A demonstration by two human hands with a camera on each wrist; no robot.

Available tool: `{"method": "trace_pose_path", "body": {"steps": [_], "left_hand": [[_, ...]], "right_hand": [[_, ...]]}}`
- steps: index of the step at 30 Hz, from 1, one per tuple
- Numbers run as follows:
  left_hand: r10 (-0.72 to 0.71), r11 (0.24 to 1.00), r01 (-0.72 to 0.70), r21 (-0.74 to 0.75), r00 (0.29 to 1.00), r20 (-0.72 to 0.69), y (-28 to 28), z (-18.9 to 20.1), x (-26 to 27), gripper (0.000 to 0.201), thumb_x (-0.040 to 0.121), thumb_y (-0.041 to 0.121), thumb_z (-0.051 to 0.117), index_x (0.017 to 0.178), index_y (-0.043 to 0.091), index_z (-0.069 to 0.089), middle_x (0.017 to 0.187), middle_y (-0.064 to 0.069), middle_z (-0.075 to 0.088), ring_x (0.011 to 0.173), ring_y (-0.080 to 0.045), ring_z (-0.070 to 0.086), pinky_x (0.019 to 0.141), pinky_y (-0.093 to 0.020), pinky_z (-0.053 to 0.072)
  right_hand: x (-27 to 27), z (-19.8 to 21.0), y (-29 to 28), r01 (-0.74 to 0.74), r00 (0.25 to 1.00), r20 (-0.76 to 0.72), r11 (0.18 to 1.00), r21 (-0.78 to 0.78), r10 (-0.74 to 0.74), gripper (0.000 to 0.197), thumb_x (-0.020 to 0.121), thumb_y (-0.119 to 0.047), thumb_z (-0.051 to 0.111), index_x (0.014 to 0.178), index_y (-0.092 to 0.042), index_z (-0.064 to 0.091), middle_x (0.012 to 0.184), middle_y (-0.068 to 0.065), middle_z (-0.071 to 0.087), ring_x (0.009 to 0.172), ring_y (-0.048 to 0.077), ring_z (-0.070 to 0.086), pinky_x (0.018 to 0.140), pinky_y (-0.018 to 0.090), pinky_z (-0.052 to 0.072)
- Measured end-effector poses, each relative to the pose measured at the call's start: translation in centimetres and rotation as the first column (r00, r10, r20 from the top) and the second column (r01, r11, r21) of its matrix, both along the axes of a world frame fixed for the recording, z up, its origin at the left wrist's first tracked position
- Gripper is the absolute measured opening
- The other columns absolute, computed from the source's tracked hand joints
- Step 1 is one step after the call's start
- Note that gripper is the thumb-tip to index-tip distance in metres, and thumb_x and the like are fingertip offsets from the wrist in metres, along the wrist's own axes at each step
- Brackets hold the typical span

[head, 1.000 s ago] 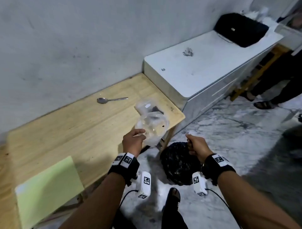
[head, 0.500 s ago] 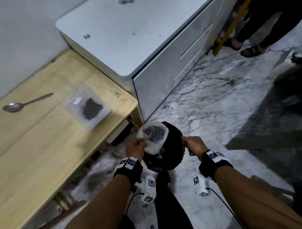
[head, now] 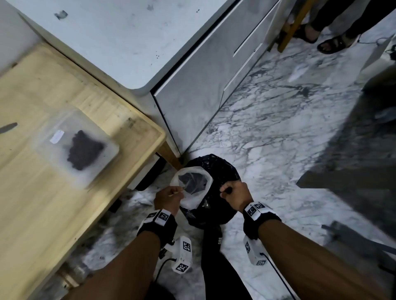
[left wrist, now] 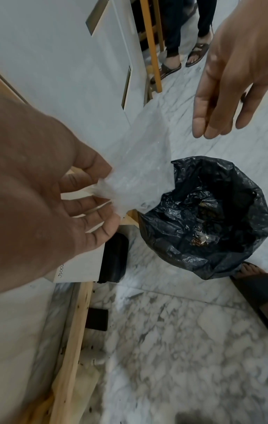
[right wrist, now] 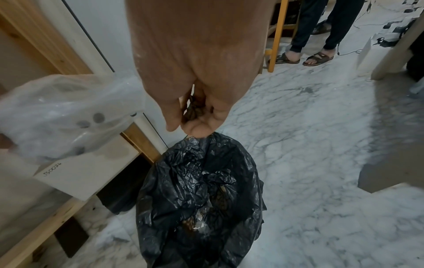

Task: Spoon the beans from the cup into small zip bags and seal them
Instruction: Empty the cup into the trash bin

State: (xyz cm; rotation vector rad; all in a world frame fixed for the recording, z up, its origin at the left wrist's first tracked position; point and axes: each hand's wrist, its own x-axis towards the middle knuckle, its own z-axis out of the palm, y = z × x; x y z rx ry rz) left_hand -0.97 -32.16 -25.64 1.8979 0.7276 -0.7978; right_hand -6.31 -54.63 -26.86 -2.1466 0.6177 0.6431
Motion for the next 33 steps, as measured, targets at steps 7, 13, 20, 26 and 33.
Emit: {"method": "trace_pose_path", "body": {"steps": [7,13,20,26,33], "left_hand": [[-0.01,1.0,0.01,0.004,1.0,0.011,0.5,-1.2,1.1,0.025,0.077,0.005,0.068,0.069,0.029,0.069,0.089,-0.007,0.07,0.08,-0.027,0.06,0.08,-0.043,0.054],[0.006,1.0,-0.006,-0.022,1.0,-0.01,0.4,-1.8,1.7,0.024,0.076,0.004,0.068,0.068,0.027,0.069,0.088,-0.01,0.069,0.074,-0.027,0.056,0.068,-0.034,0.048],[-0.052,0.998,0.051,-0.024,0.999,-0.008,-1.0,-1.1,2.2,0.021,0.075,0.008,0.067,0.069,0.028,0.069,0.091,-0.005,0.071,0.089,-0.033,0.066,0.07,-0.028,0.05],[-0.129,0.99,0.129,-0.049,0.992,0.009,-4.3,0.9,0.9,0.017,0.078,0.007,0.066,0.073,0.024,0.068,0.084,0.0,0.066,0.08,-0.019,0.062,0.07,-0.023,0.046],[-0.155,0.985,0.15,-0.084,0.986,-0.063,-6.4,1.6,-0.1,0.014,0.077,0.01,0.069,0.075,0.024,0.068,0.061,0.002,0.062,0.041,-0.008,0.053,0.046,-0.016,0.04]], "right_hand": [[1.3,-1.7,0.7,-0.047,0.991,-0.126,0.999,-0.011,0.045,0.038,0.085,-0.018,0.074,0.123,-0.016,0.069,0.125,0.009,0.068,0.116,0.023,0.063,0.097,0.022,0.045],[1.7,-0.7,0.5,-0.09,0.982,-0.168,0.996,-0.01,0.087,0.072,0.084,-0.02,0.074,0.149,-0.021,0.043,0.146,0.007,0.053,0.134,0.023,0.049,0.104,0.021,0.037],[0.7,0.6,-0.7,0.005,0.981,-0.193,1.0,-0.026,-0.01,0.067,0.083,-0.017,0.075,0.144,-0.019,0.049,0.139,0.011,0.059,0.125,0.026,0.056,0.097,0.023,0.043],[-2.4,1.8,-2.4,0.107,0.977,-0.175,0.991,-0.076,-0.118,0.053,0.083,-0.018,0.075,0.133,-0.015,0.059,0.125,0.012,0.066,0.116,0.027,0.061,0.088,0.024,0.044],[-4.6,3.2,-3.8,0.132,0.969,-0.196,0.986,-0.104,-0.15,0.041,0.082,-0.02,0.075,0.121,-0.019,0.065,0.12,0.011,0.067,0.112,0.028,0.061,0.092,0.03,0.046]]}}
